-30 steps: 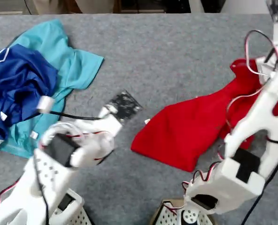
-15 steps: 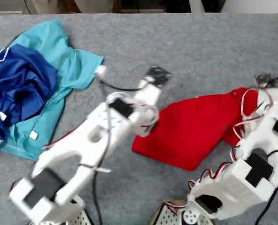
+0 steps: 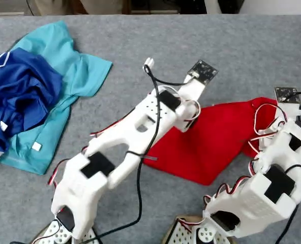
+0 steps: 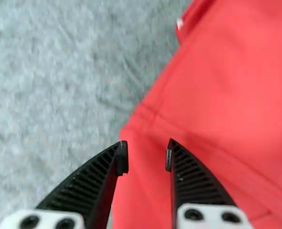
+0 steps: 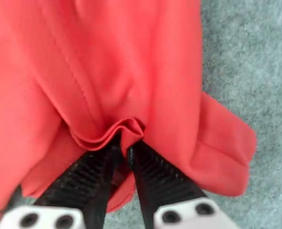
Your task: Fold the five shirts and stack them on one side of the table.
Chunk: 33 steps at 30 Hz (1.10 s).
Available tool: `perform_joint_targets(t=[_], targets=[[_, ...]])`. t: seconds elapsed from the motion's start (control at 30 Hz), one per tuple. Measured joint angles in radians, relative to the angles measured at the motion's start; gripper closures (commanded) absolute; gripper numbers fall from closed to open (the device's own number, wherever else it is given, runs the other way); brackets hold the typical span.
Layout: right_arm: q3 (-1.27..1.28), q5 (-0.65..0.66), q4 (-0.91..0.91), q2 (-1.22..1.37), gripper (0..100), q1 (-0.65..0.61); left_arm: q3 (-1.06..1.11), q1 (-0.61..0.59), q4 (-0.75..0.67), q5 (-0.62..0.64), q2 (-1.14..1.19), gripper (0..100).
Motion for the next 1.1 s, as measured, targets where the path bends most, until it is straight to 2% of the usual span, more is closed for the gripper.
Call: perform_joint_targets(t=[0.23, 0.53, 0.67, 0.93, 1.1], targets=[[0.002, -0.002, -0.002, 0.0, 99.0, 0.0, -0.161, -0.011, 0.0, 0.069, 0.152, 86], [0.002, -0.002, -0.003, 0.0, 99.0, 0.0, -0.192, -0.015, 0.077, 0.069, 0.195, 87], [0.002, -0.002, -0.005, 0.0, 99.0, 0.0, -0.192, -0.015, 0.083, 0.069, 0.195, 99], [0.002, -0.002, -0.005, 0.0, 99.0, 0.0, -0.201, 0.038, 0.13, 0.074, 0.235, 98], [0.002, -0.002, -0.005, 0.0, 99.0, 0.0, -0.316, 0.044, 0.221, 0.074, 0.235, 98]])
